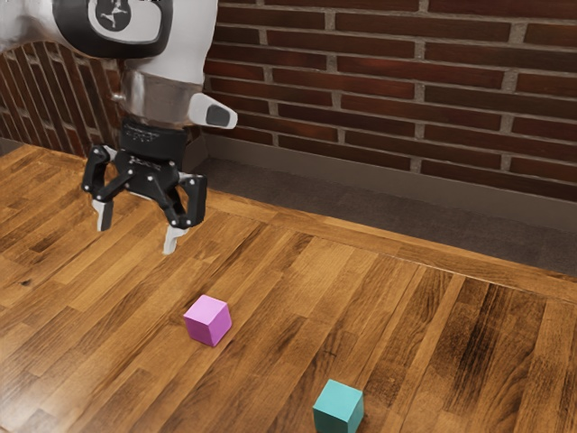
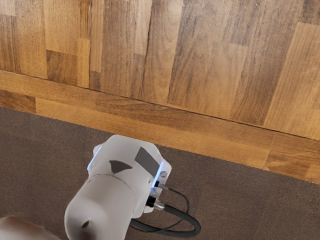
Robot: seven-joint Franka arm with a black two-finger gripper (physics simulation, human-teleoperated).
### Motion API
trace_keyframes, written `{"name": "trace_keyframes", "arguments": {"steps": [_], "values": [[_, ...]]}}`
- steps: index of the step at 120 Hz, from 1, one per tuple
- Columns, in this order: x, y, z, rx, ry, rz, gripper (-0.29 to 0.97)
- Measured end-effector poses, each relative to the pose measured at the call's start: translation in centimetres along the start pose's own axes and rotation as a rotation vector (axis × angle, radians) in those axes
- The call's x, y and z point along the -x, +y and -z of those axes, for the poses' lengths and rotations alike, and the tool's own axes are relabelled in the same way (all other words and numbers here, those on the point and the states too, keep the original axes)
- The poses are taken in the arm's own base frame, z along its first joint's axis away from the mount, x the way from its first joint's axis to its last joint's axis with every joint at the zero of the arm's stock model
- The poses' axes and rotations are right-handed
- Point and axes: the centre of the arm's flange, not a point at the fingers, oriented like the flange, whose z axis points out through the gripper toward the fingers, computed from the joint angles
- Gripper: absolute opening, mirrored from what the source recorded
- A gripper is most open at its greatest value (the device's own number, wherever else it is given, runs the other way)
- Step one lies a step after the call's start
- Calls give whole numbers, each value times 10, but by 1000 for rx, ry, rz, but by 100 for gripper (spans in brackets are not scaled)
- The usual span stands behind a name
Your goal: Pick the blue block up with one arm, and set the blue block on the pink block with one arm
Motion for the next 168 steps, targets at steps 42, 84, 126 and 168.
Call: {"name": "trace_keyframes", "arguments": {"steps": [42,84,126,168], "values": [[-64,143,-25,100,103,388,68],[-154,211,-205,164,13,523,68],[-178,217,-201,318,48,603,68],[-182,213,-218,367,26,759,68]]}}
